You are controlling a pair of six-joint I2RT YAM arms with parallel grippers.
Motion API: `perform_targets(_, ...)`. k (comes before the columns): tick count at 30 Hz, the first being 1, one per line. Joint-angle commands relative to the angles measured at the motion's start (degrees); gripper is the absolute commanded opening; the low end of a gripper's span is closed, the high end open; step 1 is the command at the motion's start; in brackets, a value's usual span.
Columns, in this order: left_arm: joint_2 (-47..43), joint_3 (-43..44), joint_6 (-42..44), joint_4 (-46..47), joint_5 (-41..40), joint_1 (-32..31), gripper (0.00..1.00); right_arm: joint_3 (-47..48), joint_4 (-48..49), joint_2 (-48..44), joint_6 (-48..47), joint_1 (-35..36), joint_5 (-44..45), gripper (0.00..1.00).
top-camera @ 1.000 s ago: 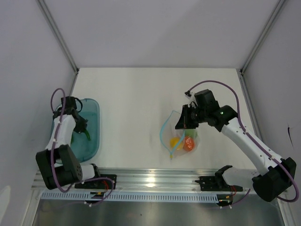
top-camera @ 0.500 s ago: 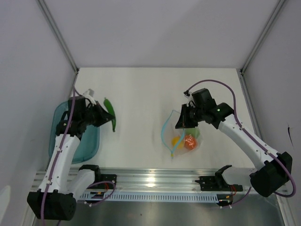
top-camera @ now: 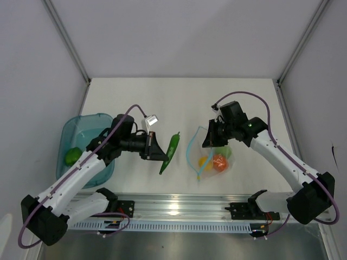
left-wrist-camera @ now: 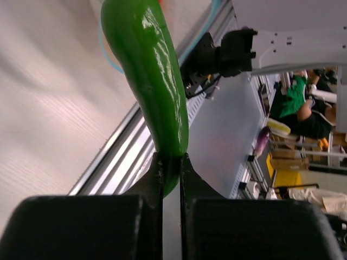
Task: Place the food in the zip-top bag and seal the zipper
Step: Place the fake vegetable in the zipper food storage bag.
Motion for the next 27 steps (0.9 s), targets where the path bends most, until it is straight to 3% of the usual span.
perform_targets(1,2.0,3.4,0.9,2.6,4.5,-3.6,0.01,2.7,0.2,0.5,-0.2,0.2,1.6,0.0)
perform_targets(14,9.6,4.0,0.0,4.5,7.7,-13.7,0.01,3.8,-0.6,-0.2,-0.2,1.8,2.7,0.0)
perform_targets(21,18.3,8.6,-1.8,6.0,9.5,-14.8,0.01,4.3,-2.0,-1.7,0.3,3.9,3.3,0.0)
perform_targets(27,28.1,15.4,-1.8,1.6,7.5,-14.8,0.01,4.0,-2.7,-3.3,0.7,5.2,4.3,0.0)
